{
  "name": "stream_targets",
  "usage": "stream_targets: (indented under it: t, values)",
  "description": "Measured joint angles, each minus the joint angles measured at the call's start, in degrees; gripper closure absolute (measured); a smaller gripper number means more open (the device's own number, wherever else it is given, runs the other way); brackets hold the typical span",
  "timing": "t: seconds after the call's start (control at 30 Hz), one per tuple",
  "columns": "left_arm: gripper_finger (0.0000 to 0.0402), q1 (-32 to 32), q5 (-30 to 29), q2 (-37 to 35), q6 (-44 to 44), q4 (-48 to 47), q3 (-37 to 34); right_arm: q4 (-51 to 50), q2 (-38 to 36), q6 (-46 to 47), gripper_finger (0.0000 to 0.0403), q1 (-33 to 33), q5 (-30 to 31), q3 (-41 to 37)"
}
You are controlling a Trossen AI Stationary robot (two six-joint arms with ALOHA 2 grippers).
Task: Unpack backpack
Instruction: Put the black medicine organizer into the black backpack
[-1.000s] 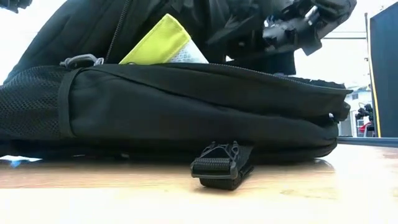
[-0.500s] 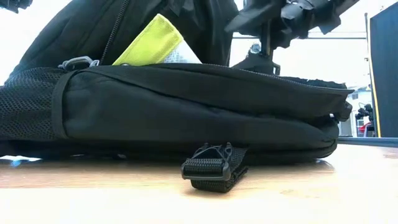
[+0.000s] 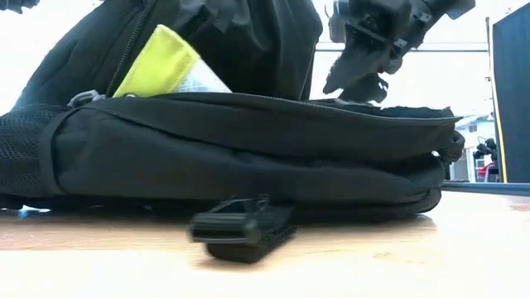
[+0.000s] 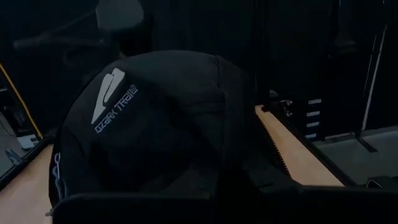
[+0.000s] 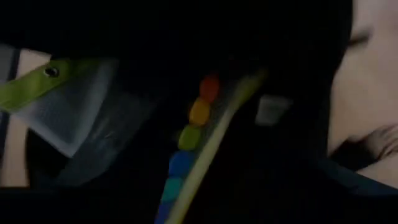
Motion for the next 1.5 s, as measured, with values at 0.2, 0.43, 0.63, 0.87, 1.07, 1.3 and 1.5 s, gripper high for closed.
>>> stream_targets:
  t: [0.2,0.43,0.63,0.87,1.07,1.3,1.5]
  values:
    - [0.0402,0.1,-1.8,0.0,0.0,0.2,0.0,5.0,1.1,-12.4,0.0147,7.7,7.4,5.7]
    - [0.0401,0.4,-4.3,0.1,0.0,0.3,0.0,9.1,9.3,-25.7,0.0147,16.0,17.6,15.2]
    - [0.0355,0.4,-4.4,1.4,-1.5,-2.3,0.0,9.0,14.0,-30.7,0.0149,17.4,21.3,21.9]
    - [0.0223,0.5,-5.8,2.8,-1.2,-3.8,0.0,14.9,13.4,-32.6,0.0163,19.3,21.1,24.6]
    - [0.0128,0.5,-6.0,2.9,-1.1,-3.9,0.0,21.7,13.3,-37.0,0.0174,19.4,19.7,24.6]
    - [0.0097,-1.7,-6.5,0.3,2.3,-4.3,2.6,9.0,15.4,-26.4,0.0181,15.5,19.6,24.6]
    - [0.0107,-8.4,-3.1,-0.1,1.8,-11.6,4.9,-3.4,20.6,-17.3,0.0188,14.1,19.4,24.5]
